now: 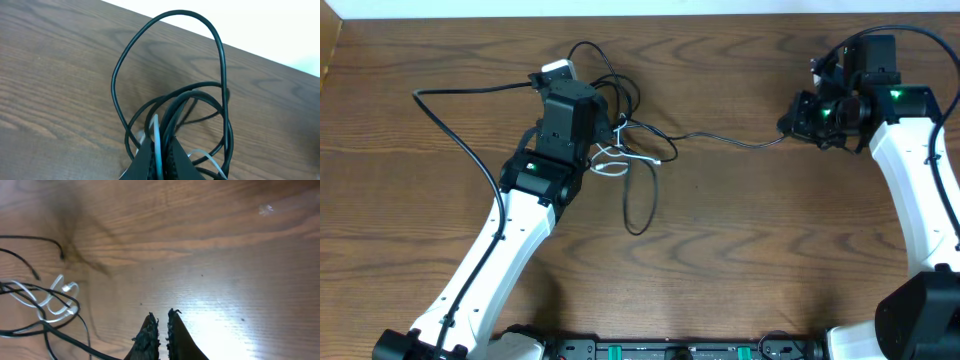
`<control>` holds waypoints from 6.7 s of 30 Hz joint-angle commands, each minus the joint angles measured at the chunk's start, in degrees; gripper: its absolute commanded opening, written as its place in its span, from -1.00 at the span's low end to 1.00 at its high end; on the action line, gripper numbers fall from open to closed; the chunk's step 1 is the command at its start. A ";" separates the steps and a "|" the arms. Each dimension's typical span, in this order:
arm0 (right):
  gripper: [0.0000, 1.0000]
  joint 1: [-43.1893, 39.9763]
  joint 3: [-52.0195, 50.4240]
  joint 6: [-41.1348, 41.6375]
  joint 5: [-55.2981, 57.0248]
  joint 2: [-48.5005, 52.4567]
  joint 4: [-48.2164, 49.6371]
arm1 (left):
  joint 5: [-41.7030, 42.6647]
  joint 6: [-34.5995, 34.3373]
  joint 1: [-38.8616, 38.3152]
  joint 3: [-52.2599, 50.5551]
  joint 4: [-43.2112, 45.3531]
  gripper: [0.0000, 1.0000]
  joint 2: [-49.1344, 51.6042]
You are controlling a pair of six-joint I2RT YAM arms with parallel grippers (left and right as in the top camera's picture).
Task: Untangle cables
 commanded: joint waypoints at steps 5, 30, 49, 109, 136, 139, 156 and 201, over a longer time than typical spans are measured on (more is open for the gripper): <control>-0.97 -6.38 0.81 -0.35 14.73 -1.27 -4.98 | -4.02 1.90 2.60 1.09 3.13 -0.85 -0.72; -0.98 -40.44 16.79 -3.21 -2.78 -1.55 -11.06 | -3.98 1.90 15.23 1.11 2.49 -0.85 -0.52; -0.98 -34.86 16.52 -7.87 8.00 -0.96 -18.84 | -3.56 4.17 23.26 1.11 17.07 -0.85 -0.52; 0.92 -3.39 9.97 -10.38 1.07 -0.90 -21.73 | 22.03 9.42 9.16 1.01 -9.33 -0.58 4.00; 0.98 -14.10 13.44 -16.28 -11.76 -0.96 -14.62 | 26.47 4.26 -5.29 1.01 13.46 -0.24 17.03; 0.98 -17.49 13.46 -6.12 -0.85 -0.96 -14.80 | 26.47 -0.42 -6.97 1.01 14.62 -0.21 19.43; 0.98 -19.58 13.07 -2.25 26.01 -0.87 -23.32 | 25.38 -7.82 -13.18 1.01 28.26 -0.09 31.98; 0.82 -11.41 12.76 -12.26 1.90 -0.87 -19.02 | 19.89 -5.27 -15.41 1.01 23.56 -0.85 14.01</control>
